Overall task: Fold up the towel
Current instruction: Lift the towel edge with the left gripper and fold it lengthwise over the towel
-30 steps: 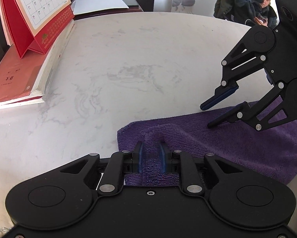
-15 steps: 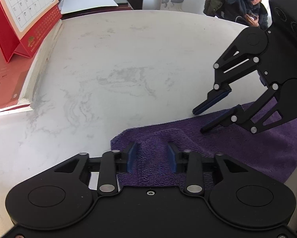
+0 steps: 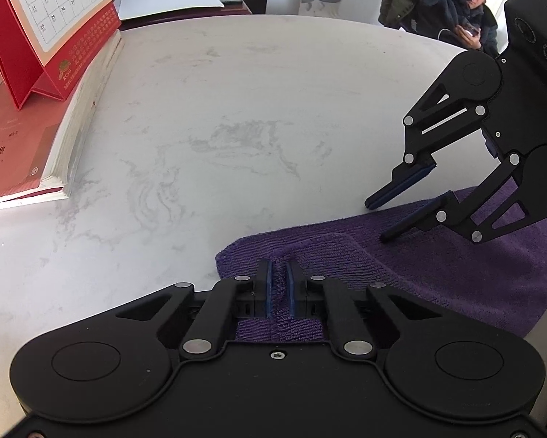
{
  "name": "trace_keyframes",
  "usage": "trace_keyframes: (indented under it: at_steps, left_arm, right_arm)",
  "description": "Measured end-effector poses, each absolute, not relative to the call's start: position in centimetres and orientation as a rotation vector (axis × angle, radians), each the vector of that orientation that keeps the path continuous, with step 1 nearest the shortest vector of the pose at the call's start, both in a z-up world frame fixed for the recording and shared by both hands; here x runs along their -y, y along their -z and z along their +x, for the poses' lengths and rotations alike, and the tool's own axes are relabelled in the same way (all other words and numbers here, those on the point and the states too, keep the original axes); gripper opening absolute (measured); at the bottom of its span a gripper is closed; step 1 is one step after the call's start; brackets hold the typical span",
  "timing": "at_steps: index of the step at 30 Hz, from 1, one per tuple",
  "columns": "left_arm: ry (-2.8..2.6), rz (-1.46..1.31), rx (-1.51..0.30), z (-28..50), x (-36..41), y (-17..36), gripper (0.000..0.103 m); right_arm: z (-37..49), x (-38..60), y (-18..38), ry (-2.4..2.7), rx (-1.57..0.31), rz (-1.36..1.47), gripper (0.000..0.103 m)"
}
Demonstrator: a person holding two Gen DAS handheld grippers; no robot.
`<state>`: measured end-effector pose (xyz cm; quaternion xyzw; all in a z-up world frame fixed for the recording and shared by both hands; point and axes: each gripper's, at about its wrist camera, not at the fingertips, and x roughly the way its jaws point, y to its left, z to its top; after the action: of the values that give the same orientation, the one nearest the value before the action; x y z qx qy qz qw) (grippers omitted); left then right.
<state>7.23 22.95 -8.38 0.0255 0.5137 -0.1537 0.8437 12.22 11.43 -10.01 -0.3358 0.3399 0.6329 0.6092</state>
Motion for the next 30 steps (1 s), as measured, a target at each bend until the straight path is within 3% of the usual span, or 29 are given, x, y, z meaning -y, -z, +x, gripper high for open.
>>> trace_keyframes:
  at_steps: [9,17,19,30]
  left_arm:
    - [0.335,0.005,-0.998,6.8,-23.7,6.7,0.004]
    - [0.356,-0.036,-1.039,7.6,-24.0,8.3,0.006]
    - [0.363,-0.055,-1.041,7.9,-24.2,8.6,0.011]
    - [0.375,-0.058,-1.051,8.6,-24.2,9.2,0.016]
  right_arm:
    - [12.2,-11.4,9.9,-1.466,-0.785,-0.782,0.018]
    - [12.0,-11.5,9.9,-1.461,-0.780,-0.787,0.018]
    - [12.0,-11.4,9.9,-1.462,-0.782,-0.784,0.018]
    - [12.1,-11.4,9.9,-1.461,-0.786,-0.782,0.018]
